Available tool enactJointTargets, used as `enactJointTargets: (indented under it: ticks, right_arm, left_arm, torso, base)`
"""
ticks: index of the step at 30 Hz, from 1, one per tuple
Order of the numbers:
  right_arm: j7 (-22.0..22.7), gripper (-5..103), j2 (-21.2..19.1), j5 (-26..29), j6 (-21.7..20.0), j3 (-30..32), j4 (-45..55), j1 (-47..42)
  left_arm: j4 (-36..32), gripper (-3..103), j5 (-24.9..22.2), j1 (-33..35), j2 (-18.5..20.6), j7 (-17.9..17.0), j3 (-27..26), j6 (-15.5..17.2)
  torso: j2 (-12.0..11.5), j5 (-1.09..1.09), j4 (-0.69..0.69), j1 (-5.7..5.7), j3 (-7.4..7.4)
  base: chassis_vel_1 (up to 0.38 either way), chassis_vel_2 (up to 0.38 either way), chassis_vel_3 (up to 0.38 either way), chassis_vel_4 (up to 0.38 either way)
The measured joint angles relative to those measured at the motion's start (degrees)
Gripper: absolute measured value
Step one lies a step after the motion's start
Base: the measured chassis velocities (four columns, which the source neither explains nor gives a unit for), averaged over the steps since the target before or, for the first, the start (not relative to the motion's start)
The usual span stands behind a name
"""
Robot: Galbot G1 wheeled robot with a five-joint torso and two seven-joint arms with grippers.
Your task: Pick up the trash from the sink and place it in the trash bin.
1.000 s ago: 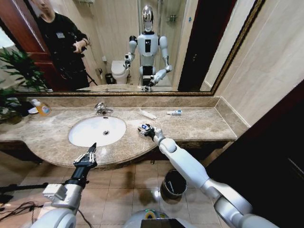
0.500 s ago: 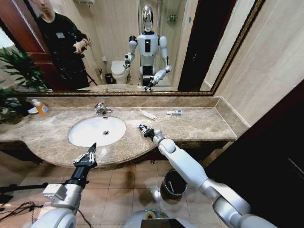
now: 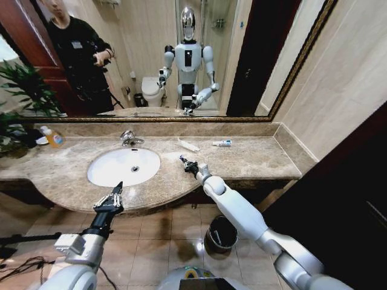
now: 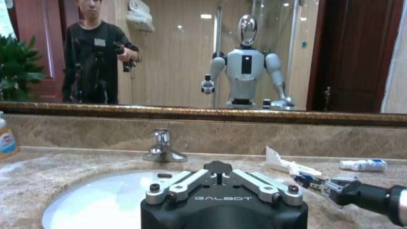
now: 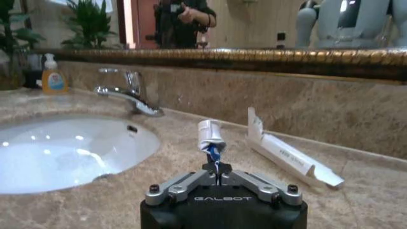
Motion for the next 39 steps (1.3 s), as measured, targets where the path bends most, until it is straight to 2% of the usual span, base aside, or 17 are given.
enactJointTargets:
  ticks: [11,15,19,22,24,27,29,31,37,39]
  right_arm:
    - [3.01,0,-2.33,2.12,0.64,5.80,9.33,-6.19]
    - [3.01,0,-4.71,3.01,0.54,11.72,14.96,-12.57]
    - [2.61,0,-5.85,3.46,0.56,14.96,17.17,-16.19]
    - [0.22,0,-8.45,4.37,2.44,22.01,21.49,-23.90]
    - [0.09,0,-8.89,4.50,3.19,23.07,22.21,-25.30]
    - [-0.09,0,-9.83,4.83,6.59,26.48,24.56,-30.75]
    - [-0.31,0,-9.80,4.84,7.38,27.56,24.94,-32.20]
    - [-3.54,0,-8.97,5.10,9.55,32.54,25.97,-37.08]
    - [-8.09,0,-7.30,5.19,12.21,38.57,27.16,-44.01]
    - [-10.45,0,-6.22,4.75,14.29,41.11,26.82,-47.89]
  left_arm:
    - [0.00,0,0.00,0.00,0.00,0.00,0.00,0.00]
    - [0.00,0,0.00,0.00,0.00,0.02,0.00,0.00]
    - [0.00,0,0.00,0.00,-0.01,-0.01,0.00,0.00]
    - [0.00,0,0.00,0.00,0.00,-0.01,0.00,0.00]
    - [0.00,0,0.00,0.00,0.00,0.00,0.00,0.00]
    - [0.00,0,0.00,0.00,0.00,0.00,0.00,0.00]
    - [0.00,0,0.00,0.00,0.00,0.01,0.00,0.00]
    - [0.00,0,0.00,0.00,0.00,-0.01,0.00,0.00]
    - [0.00,0,0.00,0.00,0.00,0.00,0.00,0.00]
    - [0.00,0,0.00,0.00,0.00,0.00,0.00,0.00]
  torso:
    - [0.00,0.01,0.01,0.00,0.00]
    - [0.00,0.01,0.01,0.00,0.00]
    - [0.00,0.01,0.00,0.00,-0.01]
    - [0.00,0.00,-0.01,0.00,-0.01]
    - [0.00,0.01,0.00,0.00,-0.01]
    - [0.00,0.01,0.01,0.00,-0.01]
    - [0.00,0.01,0.01,0.00,-0.01]
    - [0.00,0.00,0.00,0.00,-0.01]
    - [0.01,0.01,0.00,-0.01,-0.01]
    - [0.01,0.01,0.00,0.00,-0.01]
  base:
    - [0.000,0.000,0.000,0.000]
    - [0.000,0.000,0.000,0.000]
    - [0.000,0.000,0.000,0.000]
    - [0.000,0.000,0.000,0.000]
    - [0.000,0.000,0.000,0.000]
    - [0.000,0.000,0.000,0.000]
    - [0.000,0.000,0.000,0.000]
    - [0.000,0.000,0.000,0.000]
    - [0.000,0.000,0.000,0.000]
    - [0.000,0.000,0.000,0.000]
